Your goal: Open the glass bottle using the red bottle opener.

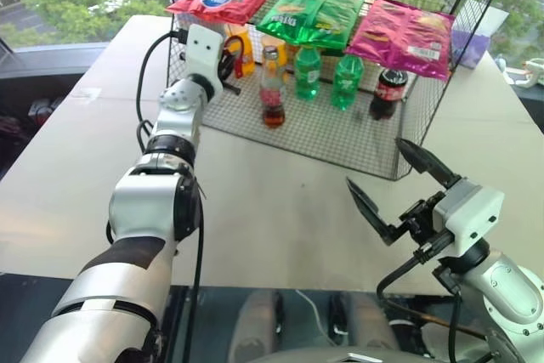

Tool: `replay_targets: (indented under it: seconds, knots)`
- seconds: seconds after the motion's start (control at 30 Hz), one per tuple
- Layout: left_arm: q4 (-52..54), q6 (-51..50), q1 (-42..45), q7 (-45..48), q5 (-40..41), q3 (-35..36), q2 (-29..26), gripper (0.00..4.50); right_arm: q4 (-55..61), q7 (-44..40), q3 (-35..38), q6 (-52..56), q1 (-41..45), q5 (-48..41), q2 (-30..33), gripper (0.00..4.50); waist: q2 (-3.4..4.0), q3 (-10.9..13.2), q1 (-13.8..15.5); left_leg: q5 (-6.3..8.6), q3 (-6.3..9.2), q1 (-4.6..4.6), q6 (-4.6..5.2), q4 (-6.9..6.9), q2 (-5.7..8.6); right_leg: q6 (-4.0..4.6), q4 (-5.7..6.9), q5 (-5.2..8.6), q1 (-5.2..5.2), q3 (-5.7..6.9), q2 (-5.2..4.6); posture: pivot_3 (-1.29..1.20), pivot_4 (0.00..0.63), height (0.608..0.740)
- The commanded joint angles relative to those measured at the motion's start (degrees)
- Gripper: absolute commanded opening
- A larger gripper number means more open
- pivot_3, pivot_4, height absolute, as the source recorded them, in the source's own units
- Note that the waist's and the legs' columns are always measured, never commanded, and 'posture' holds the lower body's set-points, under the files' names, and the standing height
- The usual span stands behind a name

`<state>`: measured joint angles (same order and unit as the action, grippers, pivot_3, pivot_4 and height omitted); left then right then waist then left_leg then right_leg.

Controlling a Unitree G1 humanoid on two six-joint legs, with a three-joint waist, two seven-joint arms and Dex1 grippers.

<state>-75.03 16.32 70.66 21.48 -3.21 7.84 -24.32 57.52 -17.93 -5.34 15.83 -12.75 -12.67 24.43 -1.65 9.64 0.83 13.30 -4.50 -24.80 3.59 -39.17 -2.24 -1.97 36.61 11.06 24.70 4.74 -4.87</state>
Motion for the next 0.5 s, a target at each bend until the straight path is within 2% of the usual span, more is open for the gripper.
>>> replay_targets:
  seconds: [0.03,0.27,0.37,0.5]
  knots:
    - [0.3,0.7,2.1,0.3,-0.2,0.0,-0.2,0.79,2.5,0.9,0.1,-1.2,0.1,0.0,0.4,4.5,0.0,0.0,0.0,0.0,0.0,0.0,0.0,0.0,0.0,0.0,0.0,0.0,0.0,0.0,0.0,0.0,0.15,0.74]
    - [0.5,1.0,1.6,1.8,0.6,0.6,-0.3,0.79,2.5,1.0,0.2,-1.4,-0.6,-0.2,0.7,4.5,0.0,0.0,0.0,0.0,0.0,0.0,0.0,0.0,0.0,0.0,0.0,0.0,0.0,0.0,0.0,0.0,0.15,0.74]
    - [0.6,1.1,1.5,2.7,0.9,1.0,-0.8,0.03,2.5,0.9,0.3,-1.5,-0.8,0.0,0.6,4.5,0.0,0.0,0.0,0.0,0.0,0.0,0.0,0.0,0.0,0.0,0.0,0.0,0.0,0.0,0.0,0.0,0.15,0.74]
    - [0.7,1.3,1.4,3.8,1.1,1.4,-1.5,0.01,2.5,0.8,0.1,-1.5,-0.8,0.1,0.5,4.5,-0.01,0.0,0.0,0.0,0.01,0.0,0.0,0.0,0.0,0.02,0.0,0.01,0.0,0.0,-0.01,0.0,0.15,0.74]
